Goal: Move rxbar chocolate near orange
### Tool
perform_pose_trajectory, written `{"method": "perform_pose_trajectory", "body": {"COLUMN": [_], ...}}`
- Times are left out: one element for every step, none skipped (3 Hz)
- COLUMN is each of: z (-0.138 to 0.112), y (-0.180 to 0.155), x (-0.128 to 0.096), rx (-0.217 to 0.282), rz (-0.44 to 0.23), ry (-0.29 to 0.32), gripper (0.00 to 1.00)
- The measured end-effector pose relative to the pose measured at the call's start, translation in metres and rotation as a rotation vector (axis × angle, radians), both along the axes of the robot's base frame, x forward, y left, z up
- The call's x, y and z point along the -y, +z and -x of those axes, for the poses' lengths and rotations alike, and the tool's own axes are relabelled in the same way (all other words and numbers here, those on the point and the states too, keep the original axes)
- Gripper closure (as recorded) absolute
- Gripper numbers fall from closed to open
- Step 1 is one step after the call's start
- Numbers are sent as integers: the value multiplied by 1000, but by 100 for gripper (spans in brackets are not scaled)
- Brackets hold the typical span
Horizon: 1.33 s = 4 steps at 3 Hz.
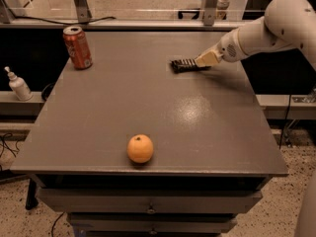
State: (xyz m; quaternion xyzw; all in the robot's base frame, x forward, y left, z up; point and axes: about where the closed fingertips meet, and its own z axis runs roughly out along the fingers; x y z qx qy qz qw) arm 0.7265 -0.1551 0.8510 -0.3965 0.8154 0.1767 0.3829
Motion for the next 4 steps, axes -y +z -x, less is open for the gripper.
{"method": "perform_pose_trajectory", "body": {"z": [14, 35, 53, 54], "y": [15, 16, 10, 6], "x": [-4, -13, -22, -17], "rx": [8, -14, -52, -57], "rz": [-10, -17, -17, -2], "ry": [14, 28, 46, 41], "gripper": [88, 100, 82, 58]}}
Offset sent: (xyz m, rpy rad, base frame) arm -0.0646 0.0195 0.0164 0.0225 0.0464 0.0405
